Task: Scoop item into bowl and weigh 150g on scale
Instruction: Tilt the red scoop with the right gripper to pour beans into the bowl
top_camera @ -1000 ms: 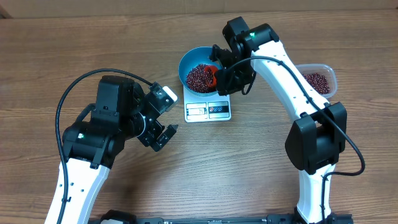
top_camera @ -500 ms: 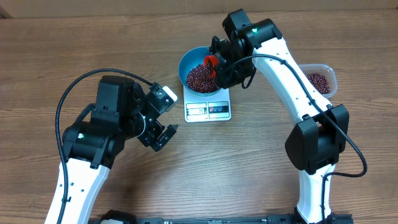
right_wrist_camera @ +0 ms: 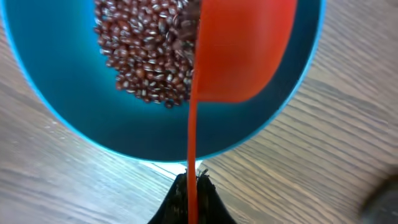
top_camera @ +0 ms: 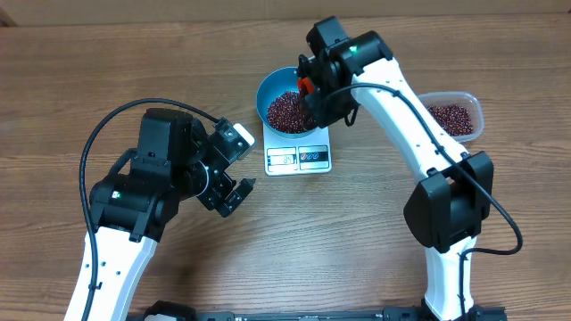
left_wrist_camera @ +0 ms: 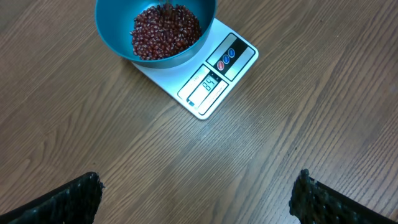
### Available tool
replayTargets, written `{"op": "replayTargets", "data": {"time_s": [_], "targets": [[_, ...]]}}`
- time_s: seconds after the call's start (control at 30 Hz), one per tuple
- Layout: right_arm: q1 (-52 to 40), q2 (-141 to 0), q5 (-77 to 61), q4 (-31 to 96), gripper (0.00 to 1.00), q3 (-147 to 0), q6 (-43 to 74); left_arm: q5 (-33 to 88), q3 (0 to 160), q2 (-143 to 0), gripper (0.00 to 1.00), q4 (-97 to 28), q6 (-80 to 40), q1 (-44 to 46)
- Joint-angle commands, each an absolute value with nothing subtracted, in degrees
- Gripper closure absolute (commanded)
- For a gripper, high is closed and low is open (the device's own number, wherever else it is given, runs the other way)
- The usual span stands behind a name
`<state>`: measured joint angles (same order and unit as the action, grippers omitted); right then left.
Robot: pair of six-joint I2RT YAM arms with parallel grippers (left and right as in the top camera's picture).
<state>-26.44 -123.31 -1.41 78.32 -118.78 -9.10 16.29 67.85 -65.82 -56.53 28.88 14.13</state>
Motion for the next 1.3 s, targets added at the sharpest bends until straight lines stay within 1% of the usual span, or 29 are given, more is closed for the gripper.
{"op": "replayTargets", "data": {"time_s": [0.0, 0.47, 1.17, 1.27], "targets": [[-28.6, -122.3, 5.7, 78.3, 0.96, -120.9, -9.4, 16.3, 69.2, -66.0, 0.00, -56.3, 28.3, 13.9], [-34.6, -120.6, 20.8, 77.7, 0.96, -121.0, -8.8, 16.3, 69.2, -66.0, 0.00, -56.3, 28.3, 13.9], [-35.1, -116.2, 20.9, 77.2, 0.96, -121.1, -8.8, 16.3, 69.2, -66.0, 0.00, -56.3, 28.3, 13.9], [-35.1, -115.1, 20.8, 77.1, 0.96, -121.1, -7.4, 16.3, 69.2, -66.0, 0.01, -56.3, 28.3, 13.9]]}}
